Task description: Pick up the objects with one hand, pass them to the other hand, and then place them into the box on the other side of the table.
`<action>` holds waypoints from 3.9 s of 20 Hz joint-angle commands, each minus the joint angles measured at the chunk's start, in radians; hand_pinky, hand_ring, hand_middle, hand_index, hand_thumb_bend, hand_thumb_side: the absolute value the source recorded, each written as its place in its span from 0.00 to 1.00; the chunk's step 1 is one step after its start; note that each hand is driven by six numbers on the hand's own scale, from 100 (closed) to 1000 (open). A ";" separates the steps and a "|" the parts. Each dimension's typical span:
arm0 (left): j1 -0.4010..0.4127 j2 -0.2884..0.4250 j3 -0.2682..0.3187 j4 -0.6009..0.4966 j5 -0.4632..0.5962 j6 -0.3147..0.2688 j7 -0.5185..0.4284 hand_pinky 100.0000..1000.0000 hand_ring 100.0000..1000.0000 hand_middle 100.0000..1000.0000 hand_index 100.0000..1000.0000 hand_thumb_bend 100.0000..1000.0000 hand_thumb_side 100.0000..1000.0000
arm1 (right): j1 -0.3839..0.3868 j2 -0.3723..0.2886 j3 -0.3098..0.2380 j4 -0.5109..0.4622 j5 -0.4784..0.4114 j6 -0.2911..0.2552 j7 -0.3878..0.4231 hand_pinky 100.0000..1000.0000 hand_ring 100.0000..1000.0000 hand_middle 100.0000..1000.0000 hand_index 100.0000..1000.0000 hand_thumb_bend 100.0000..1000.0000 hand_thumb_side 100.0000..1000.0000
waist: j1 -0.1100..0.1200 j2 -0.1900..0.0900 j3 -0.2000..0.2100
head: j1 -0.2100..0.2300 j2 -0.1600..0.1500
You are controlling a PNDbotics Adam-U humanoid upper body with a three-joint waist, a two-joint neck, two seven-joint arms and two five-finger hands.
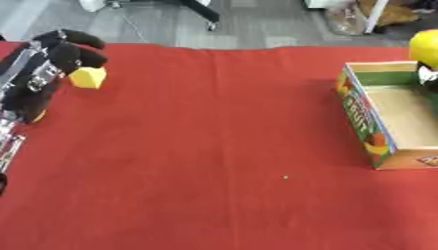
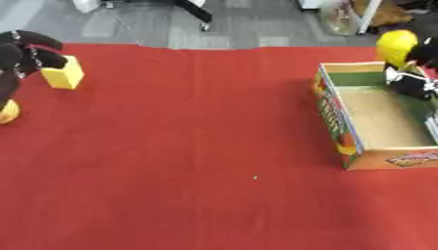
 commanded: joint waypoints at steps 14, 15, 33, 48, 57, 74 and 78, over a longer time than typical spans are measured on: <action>0.009 0.006 0.036 -0.010 -0.002 -0.005 0.017 0.75 0.63 0.64 0.69 0.66 0.62 | -0.048 -0.022 -0.035 0.286 0.132 -0.156 0.160 0.65 0.67 0.62 0.94 0.64 0.36 | 0.005 -0.017 -0.002 | -0.001 0.005; 0.010 0.007 0.038 -0.008 -0.003 -0.005 0.019 0.75 0.63 0.64 0.69 0.65 0.62 | -0.042 -0.023 -0.042 0.276 0.126 -0.163 0.150 0.65 0.67 0.62 0.94 0.63 0.36 | 0.005 -0.017 -0.002 | 0.000 0.004; -0.002 0.265 0.133 0.196 -0.388 -0.003 0.068 0.77 0.69 0.68 0.72 0.51 0.41 | 0.161 -0.051 -0.090 -0.419 -0.151 -0.193 0.020 0.64 0.65 0.59 0.90 0.40 0.25 | 0.020 -0.023 -0.023 | 0.094 -0.008; -0.204 0.250 0.115 0.762 -0.995 0.013 -0.194 0.76 0.69 0.64 0.70 0.34 0.02 | 0.198 -0.041 -0.079 -0.594 -0.194 -0.219 0.049 0.65 0.65 0.59 0.91 0.34 0.26 | 0.013 -0.033 -0.042 | 0.124 -0.008; -0.249 0.170 0.114 0.859 -1.068 0.007 -0.095 0.75 0.69 0.63 0.70 0.32 0.00 | 0.202 -0.028 -0.072 -0.592 -0.209 -0.224 0.058 0.65 0.65 0.59 0.91 0.33 0.26 | 0.006 -0.029 -0.053 | 0.133 -0.008; -0.219 0.181 0.106 0.601 -0.888 0.041 0.217 0.46 0.28 0.16 0.25 0.01 0.00 | 0.185 -0.014 -0.056 -0.573 -0.217 -0.229 0.072 0.65 0.64 0.58 0.90 0.31 0.26 | 0.009 -0.032 -0.055 | 0.125 -0.001; -0.201 0.186 0.053 0.394 -0.650 0.031 0.182 0.48 0.28 0.16 0.24 0.00 0.00 | 0.143 -0.002 -0.018 -0.584 -0.198 -0.249 0.107 0.65 0.64 0.58 0.89 0.30 0.26 | 0.010 -0.036 -0.052 | 0.122 0.002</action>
